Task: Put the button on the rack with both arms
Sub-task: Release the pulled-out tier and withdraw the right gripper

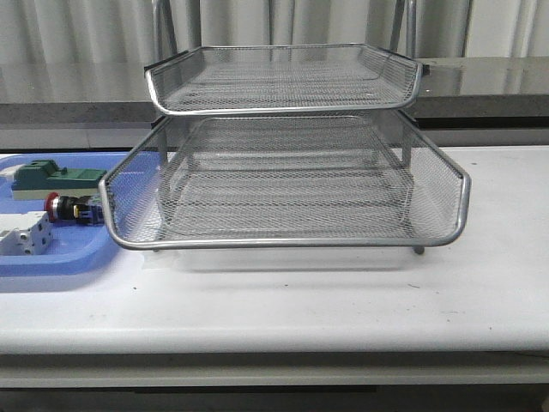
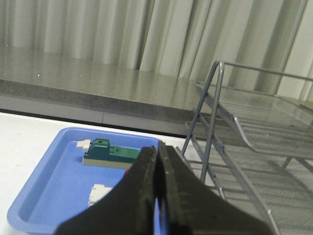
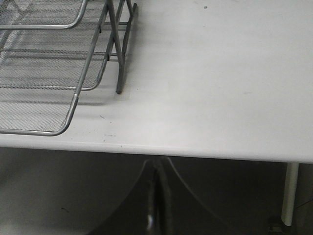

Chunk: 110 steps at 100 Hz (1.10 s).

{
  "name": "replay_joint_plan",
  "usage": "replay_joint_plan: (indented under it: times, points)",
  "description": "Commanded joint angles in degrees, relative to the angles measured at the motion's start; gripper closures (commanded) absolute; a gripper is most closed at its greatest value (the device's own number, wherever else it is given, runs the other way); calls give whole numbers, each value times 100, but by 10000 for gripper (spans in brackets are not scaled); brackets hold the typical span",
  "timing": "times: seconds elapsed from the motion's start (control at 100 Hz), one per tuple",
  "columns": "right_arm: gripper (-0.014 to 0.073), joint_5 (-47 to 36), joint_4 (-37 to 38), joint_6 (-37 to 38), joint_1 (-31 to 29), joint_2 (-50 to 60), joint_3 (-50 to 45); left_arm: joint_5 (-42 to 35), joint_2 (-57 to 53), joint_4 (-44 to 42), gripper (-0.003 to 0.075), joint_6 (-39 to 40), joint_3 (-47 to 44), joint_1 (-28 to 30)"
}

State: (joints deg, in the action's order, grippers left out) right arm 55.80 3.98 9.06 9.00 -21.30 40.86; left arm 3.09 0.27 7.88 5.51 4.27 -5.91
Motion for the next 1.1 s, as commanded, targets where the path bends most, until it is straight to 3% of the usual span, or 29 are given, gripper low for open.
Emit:
replay_joint_plan:
  times: [0.0, 0.17, 0.52, 0.9, 1.02, 1.09]
  points:
    - [664, -327, 76, -4, -8, -47, 191, -138, 371, 159, 740, 38, 696, -48]
    - [664, -327, 76, -4, -8, -47, 191, 1107, 1452, 113, 740, 38, 1902, -48]
    - [664, -327, 76, -4, -8, -47, 191, 3337, 4597, -1196, 740, -81, 4661, -48]
    - [664, -327, 76, -4, -8, -47, 191, 3717, 7215, -1199, 735, -1380, 6632, -48]
    - [664, -327, 76, -4, -8, -47, 191, 3908, 7730, -1199, 651, -1509, 6990, -48]
    - [664, -327, 76, -4, -8, -47, 191, 4032, 7952, -1199, 539, -1579, 7129, -48]
